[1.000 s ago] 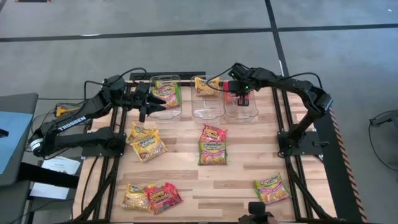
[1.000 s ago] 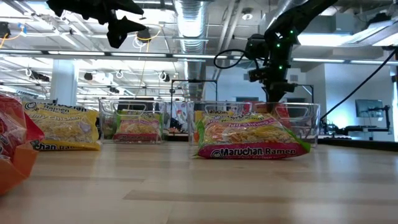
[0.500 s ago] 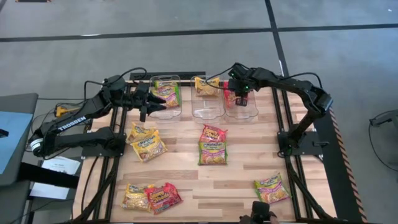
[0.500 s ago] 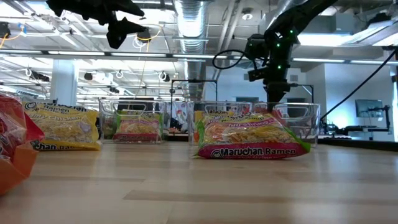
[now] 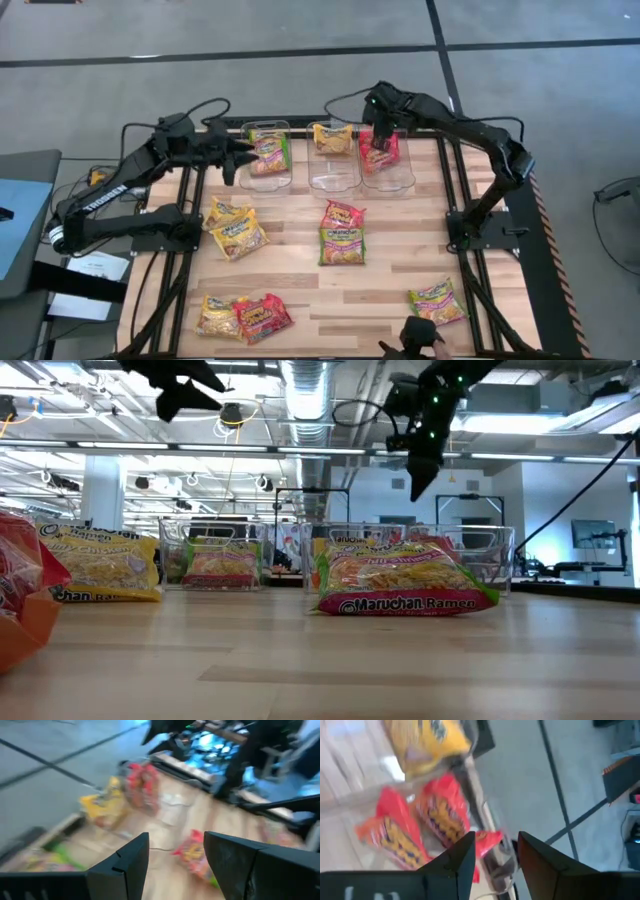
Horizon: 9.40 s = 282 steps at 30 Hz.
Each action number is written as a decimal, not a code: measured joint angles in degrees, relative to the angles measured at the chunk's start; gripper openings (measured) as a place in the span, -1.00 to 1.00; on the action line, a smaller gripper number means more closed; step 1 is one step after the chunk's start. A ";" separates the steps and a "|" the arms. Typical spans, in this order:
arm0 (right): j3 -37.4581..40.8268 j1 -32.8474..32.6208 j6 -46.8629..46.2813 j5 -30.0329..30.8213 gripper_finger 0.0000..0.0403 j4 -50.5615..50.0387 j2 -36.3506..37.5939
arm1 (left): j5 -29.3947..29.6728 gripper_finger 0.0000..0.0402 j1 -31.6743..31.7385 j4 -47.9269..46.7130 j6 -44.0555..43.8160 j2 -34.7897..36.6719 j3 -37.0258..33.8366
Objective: Sort Maruchan noodles
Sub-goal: Put the yellow noodle pack into the middle transparent bin
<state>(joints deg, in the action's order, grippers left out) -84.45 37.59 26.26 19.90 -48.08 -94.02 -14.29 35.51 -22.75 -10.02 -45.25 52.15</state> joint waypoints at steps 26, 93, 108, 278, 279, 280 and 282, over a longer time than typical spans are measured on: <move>-8.17 -6.16 -7.35 -0.02 0.00 -8.05 0.00 | -8.21 -0.12 -0.02 -41.31 -0.09 -0.68 10.60; -8.17 -27.22 -30.09 -0.31 0.00 -11.47 0.00 | -4.71 -0.17 -19.24 -23.54 -15.32 -12.34 -22.68; -8.17 -27.47 -32.98 -1.30 0.00 -11.49 0.00 | -4.79 -0.98 -22.18 -16.01 -18.31 -12.90 -22.68; 8.42 -3.06 -7.68 -36.61 -1.00 24.95 8.48 | -2.94 -1.00 -5.94 25.65 -7.03 -21.07 0.60; 8.42 -2.30 -7.12 -37.57 -1.00 24.95 8.48 | -2.36 -1.00 -5.51 25.63 -7.03 -21.07 0.60; 8.42 -1.50 -6.49 -38.83 -1.00 24.98 8.48 | -1.88 -1.00 -5.06 25.63 -7.01 -21.07 0.60; 8.46 -0.22 -4.97 -40.82 -1.00 25.06 8.48 | -1.23 -1.00 -4.27 25.65 -6.85 -21.07 0.60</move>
<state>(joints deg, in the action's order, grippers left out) -75.99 37.37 21.29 -20.92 -23.02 -85.54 -15.51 31.24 2.90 -16.87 -66.32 52.75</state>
